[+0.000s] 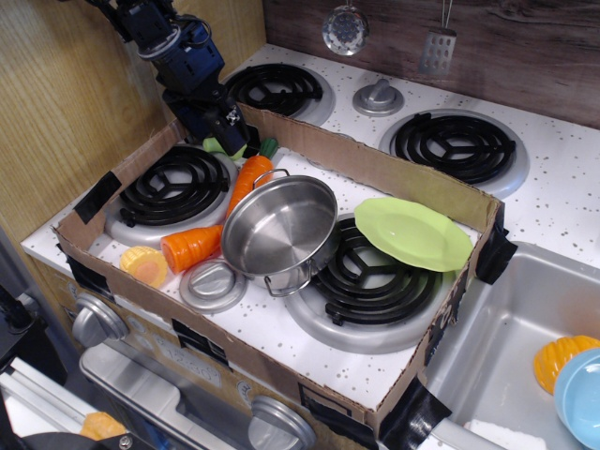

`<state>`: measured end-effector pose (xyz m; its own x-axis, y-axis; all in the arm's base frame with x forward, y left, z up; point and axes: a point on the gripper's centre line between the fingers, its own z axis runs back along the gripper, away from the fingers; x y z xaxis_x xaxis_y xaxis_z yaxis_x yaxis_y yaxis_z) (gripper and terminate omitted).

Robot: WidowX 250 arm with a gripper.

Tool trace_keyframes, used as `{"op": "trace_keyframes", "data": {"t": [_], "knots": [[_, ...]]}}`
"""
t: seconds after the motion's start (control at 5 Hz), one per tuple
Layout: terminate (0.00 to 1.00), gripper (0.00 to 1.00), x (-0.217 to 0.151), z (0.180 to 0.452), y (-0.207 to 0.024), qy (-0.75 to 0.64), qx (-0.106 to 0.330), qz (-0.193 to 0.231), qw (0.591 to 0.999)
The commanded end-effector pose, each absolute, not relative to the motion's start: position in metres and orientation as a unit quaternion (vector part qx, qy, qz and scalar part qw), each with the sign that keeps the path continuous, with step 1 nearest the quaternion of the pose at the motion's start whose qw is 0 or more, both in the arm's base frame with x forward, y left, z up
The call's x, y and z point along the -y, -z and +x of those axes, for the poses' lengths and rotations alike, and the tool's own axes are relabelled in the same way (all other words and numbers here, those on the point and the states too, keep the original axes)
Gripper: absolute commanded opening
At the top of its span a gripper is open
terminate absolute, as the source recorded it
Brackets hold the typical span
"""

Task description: Put broccoli in pot

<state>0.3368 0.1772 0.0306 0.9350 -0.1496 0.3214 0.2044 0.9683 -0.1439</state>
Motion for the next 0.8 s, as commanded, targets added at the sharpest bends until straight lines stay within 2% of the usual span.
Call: {"op": "trace_keyframes", "data": {"t": [0.0, 0.2, 0.4, 0.6], "knots": [[0.0, 1.0, -0.185, 0.343, -0.017, 0.073, 0.213, -0.095, 0.97], [0.0, 1.0, -0.18, 0.34, -0.006, 0.064, 0.206, -0.103, 0.971], [0.0, 0.0, -0.181, 0.338, -0.011, 0.068, 0.203, -0.091, 0.973], [0.0, 0.0, -0.181, 0.336, -0.026, 0.08, 0.204, -0.059, 0.974]]}}
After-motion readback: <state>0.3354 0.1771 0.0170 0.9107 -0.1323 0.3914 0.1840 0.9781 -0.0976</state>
